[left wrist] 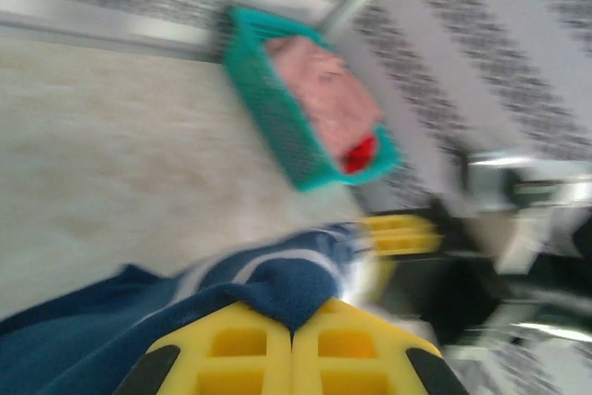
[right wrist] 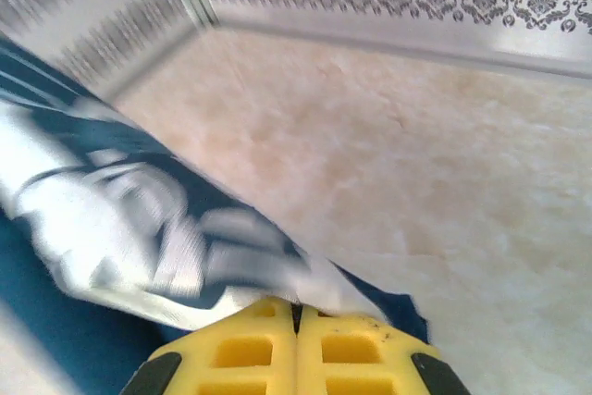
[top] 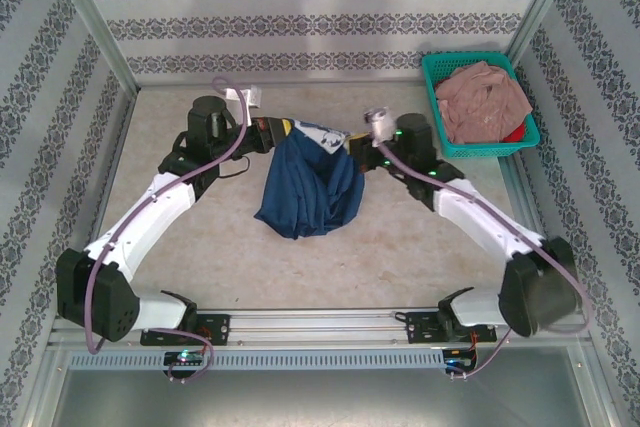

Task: Fold the inside-out t-shirt
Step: Turn the T-shirt inside out at the center of the table.

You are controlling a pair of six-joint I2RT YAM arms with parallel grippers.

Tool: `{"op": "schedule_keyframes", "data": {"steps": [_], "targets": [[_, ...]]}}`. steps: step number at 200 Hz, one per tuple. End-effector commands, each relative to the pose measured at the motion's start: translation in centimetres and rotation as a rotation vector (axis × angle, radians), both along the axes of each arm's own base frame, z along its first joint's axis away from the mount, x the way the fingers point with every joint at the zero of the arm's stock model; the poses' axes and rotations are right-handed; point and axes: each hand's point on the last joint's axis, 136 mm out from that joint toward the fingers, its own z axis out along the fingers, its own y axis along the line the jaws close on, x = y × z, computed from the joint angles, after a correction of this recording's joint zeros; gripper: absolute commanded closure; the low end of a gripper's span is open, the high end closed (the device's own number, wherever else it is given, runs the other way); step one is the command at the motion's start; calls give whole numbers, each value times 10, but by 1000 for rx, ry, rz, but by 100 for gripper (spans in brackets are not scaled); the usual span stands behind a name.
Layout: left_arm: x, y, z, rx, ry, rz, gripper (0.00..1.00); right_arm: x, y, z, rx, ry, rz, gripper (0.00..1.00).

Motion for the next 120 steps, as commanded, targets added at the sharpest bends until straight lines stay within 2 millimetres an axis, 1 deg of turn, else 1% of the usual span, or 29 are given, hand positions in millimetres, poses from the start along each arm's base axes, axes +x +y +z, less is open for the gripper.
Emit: {"op": "schedule_keyframes", "data": {"steps": [1, 15, 26, 40, 52, 55, 65, 75, 77, 80, 89, 103, 120], "targets": [[28, 50, -30, 286, -6, 254, 98, -52, 17, 53, 284, 79, 214, 100], [41, 63, -45, 368, 26, 323, 83, -61, 14, 65, 358, 113, 222, 100], [45, 67, -53, 407, 53, 339, 70, -61, 11, 70, 401, 137, 206, 100], [40, 60, -58, 400, 71, 305, 57, -57, 8, 74, 446, 164, 188, 100], [27, 50, -56, 368, 59, 255, 49, -52, 8, 75, 477, 185, 184, 100], [22, 47, -54, 356, 50, 240, 48, -51, 8, 74, 482, 189, 185, 100], [4, 35, -53, 316, 35, 181, 43, -47, 10, 73, 491, 203, 190, 100], [-17, 20, -51, 263, 14, 98, 40, -44, 10, 70, 490, 215, 192, 100], [-20, 18, -48, 253, 5, 86, 39, -43, 10, 69, 490, 220, 189, 100], [-27, 13, -50, 238, 6, 55, 39, -41, 10, 68, 490, 220, 189, 100], [-46, -5, -49, 184, -6, -43, 37, -39, 10, 66, 489, 228, 191, 100], [-67, -31, -62, 143, 10, -177, 36, -37, 9, 63, 485, 237, 191, 100], [-75, -56, -89, 159, 69, -283, 37, -35, 8, 61, 479, 243, 192, 100]]}}
